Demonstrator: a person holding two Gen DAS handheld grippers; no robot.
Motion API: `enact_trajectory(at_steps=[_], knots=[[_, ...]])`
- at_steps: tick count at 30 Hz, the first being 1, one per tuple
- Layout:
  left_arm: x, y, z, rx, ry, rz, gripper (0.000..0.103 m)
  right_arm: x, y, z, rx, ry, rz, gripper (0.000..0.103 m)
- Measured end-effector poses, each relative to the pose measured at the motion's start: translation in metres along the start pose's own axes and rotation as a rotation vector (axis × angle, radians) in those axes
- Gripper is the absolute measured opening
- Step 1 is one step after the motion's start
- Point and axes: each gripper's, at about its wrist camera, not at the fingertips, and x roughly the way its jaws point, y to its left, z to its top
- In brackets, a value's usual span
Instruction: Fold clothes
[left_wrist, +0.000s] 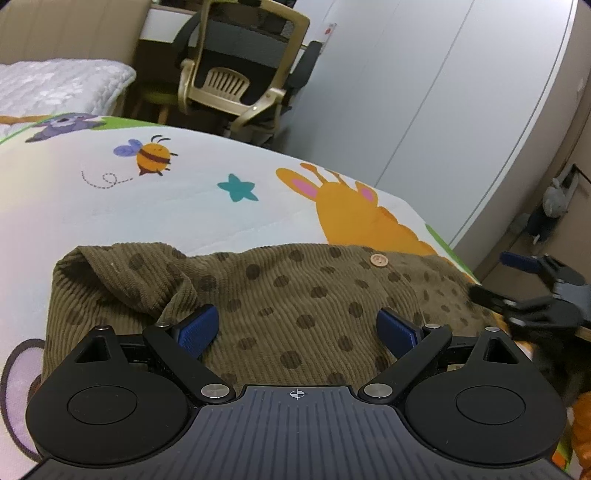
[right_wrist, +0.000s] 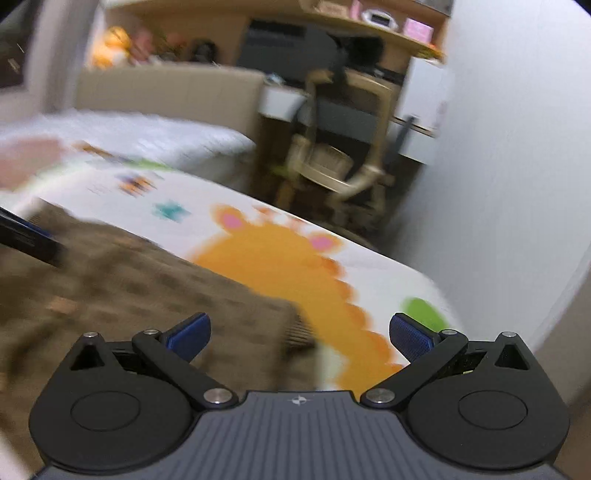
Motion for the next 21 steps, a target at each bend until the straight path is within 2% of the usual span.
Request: enact_trajectory(at_steps=[3,4,6,9,13,15,17,21], knots=[[0.000,-0.001,0.000,0.004,0.000,0.004,0.096,-0.018,0.010,-0.001,0.044,-0.023,0.176,0.103],[0.000,-0.001,0.000,0.005,0.000,0.005,0.096,-0.018,0.016,-0.003,0.060,-0.003,0.243,0.103],[0.000,-0.001,-0.001,0.006,0.000,0.008,0.096,-0.013,0.027,-0.010,0.065,0.050,0.324,0.103],[-0.005,-0.001,0.000,0.005,0.012,0.011,0.096,0.006,0.052,-0.029,-0.015,0.150,0.300,0.103],[-0.031,0.007,0.003,0.002,0.020,0.034,0.097,0.002,0.041,-0.025,-0.001,0.162,0.314,0.103],[-0.042,0.020,0.004,-0.042,0.022,0.022,0.097,0.002,0.016,-0.019,0.085,0.165,0.324,0.103],[-0.049,0.039,0.006,-0.122,0.017,0.002,0.097,0.003,-0.016,-0.012,0.228,0.160,0.331,0.103],[-0.039,0.071,0.013,-0.282,0.025,-0.079,0.097,0.024,-0.063,0.003,0.472,0.147,0.307,0.103]])
